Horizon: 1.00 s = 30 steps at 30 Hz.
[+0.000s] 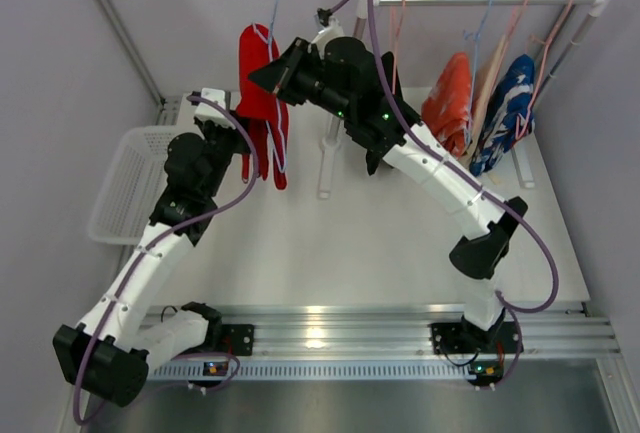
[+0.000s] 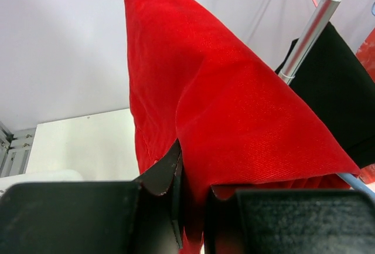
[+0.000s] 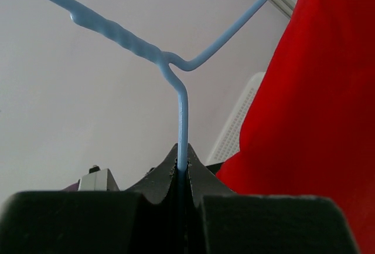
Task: Remove the trousers from the hanger
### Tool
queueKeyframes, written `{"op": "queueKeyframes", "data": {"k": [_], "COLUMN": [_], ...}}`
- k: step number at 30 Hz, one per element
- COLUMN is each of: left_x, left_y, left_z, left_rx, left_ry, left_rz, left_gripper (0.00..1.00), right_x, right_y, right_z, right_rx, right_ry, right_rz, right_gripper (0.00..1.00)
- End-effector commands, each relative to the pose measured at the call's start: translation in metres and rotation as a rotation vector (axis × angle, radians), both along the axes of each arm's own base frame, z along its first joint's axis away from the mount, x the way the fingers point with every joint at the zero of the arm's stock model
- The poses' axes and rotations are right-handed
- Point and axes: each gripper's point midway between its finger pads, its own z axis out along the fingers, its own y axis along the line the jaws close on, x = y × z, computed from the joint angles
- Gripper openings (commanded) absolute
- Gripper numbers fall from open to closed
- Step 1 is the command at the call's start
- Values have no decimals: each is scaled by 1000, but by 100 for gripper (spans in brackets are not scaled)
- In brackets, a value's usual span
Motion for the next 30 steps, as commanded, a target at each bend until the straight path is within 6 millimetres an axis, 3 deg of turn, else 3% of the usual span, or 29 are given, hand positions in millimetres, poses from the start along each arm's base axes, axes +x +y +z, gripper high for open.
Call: {"op": "queueKeyframes", "data": {"k": [1, 4, 9, 12, 13, 16, 20, 23, 30], "left_x": [-17, -22, -25, -29, -30, -33, -27, -25, -9], "left_y": [11, 7, 3, -13, -20, -36, -42, -45, -34], "left_z": [72, 74, 69, 55, 51, 40, 35, 37, 47], "left_rx": [-77, -89, -84, -67, -67, -79, -102, -108, -130], "left_ry": [-155, -147, -122, -88, -78, -39, -19, -23, -51], "left_rz": [20, -9, -39, -126, -167, -248, -267, -270, -176], "left_gripper": [0, 0, 2, 20, 35, 54, 67, 72, 70], "right_x": [-25, -19, -19, -22, -24, -28, -30, -30, -38], "right_y": [-43, -46, -49, -50, -50, -46, -41, -38, -29], "right_z": [91, 87, 100, 112, 115, 116, 115, 114, 114], "right_rx": [166, 161, 198, 235, 244, 258, 261, 267, 275], "right_ry": [-208, -204, -228, -237, -237, -231, -221, -216, -205], "right_rz": [8, -1, 1, 10, 14, 32, 43, 49, 81], "right_gripper": [0, 0, 0, 0, 0, 0, 0, 0, 0]}}
